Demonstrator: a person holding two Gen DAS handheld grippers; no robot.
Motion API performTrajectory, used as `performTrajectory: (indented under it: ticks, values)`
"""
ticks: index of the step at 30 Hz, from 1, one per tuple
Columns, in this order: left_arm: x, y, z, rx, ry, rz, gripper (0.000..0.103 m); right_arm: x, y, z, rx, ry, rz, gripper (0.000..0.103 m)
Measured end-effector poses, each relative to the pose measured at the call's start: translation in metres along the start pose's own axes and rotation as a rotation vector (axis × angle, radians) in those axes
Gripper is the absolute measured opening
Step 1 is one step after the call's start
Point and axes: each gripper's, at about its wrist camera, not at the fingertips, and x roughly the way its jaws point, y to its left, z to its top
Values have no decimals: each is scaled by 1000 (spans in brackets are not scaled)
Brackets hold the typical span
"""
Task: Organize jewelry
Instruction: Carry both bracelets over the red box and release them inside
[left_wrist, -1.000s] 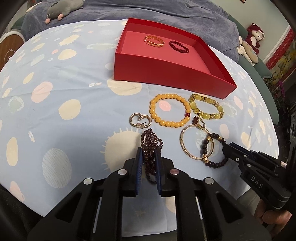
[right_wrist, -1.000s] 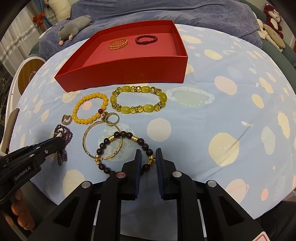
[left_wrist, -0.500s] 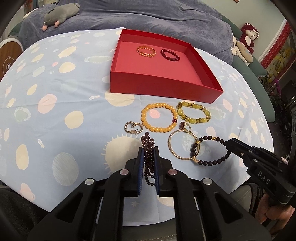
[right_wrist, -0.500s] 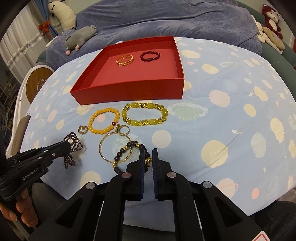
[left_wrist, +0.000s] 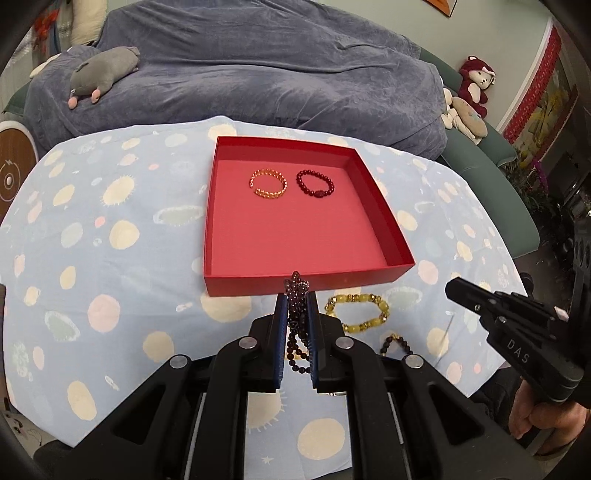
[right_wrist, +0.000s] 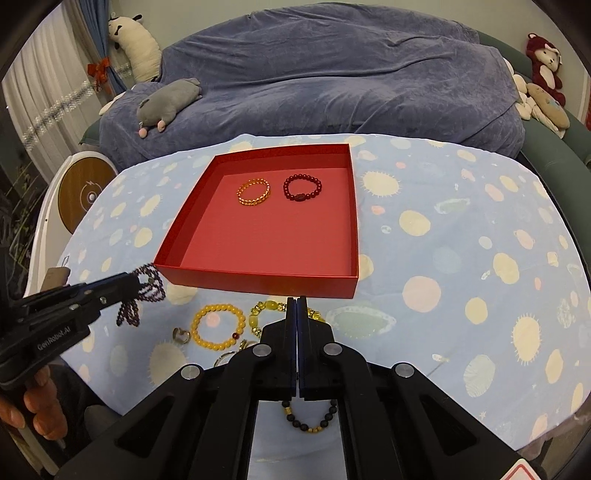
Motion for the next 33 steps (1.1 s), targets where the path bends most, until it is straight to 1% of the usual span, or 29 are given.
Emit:
performTrajectory:
  ticks: [2,4,7,10,13,15,17,18,20,23,24,25,26,27,33]
  values:
    - [1,1,1,-8,0,-2,10,7,-6,-12,10,22,-10,9]
    - [5,3,-3,-23,13,-4,10,18,-12,-28,26,63,-23,15]
    - [13,6,-14,-43,38,-5,10,35,-16,-52,38,121,-40,18]
    - [18,6,-26,-55,63,-4,10,51,-17,-67,46,169,-47,18]
    - [21,6,-34,-62,74,-6,9,61,-18,-76,41,190,-59,18]
    - [22,6,-36,-62,80,-7,9,65,-18,-79,40,196,-64,18]
    - [22,6,-37,-62,81,-7,9,66,-17,-79,31,184,-65,18]
    - [23,6,-38,-63,82,-7,9,66,-16,-79,24,183,-71,17]
    - [23,6,-39,-63,84,-2,9,66,-16,-78,18,181,-76,8]
    - [27,10,-44,-68,102,-1,10,64,-17,-78,32,181,-64,8]
    - [29,12,-48,-73,111,-5,12,63,-17,-78,34,177,-63,8]
    - [31,14,-52,-80,123,-2,18,62,-17,-78,34,173,-61,8]
    - [33,17,-56,-88,133,-2,27,60,-16,-78,37,170,-56,8]
    - [36,19,-61,-94,141,0,34,59,-15,-78,39,168,-53,8]
    - [57,27,-77,-149,178,1,34,56,-11,-76,43,162,-40,8]
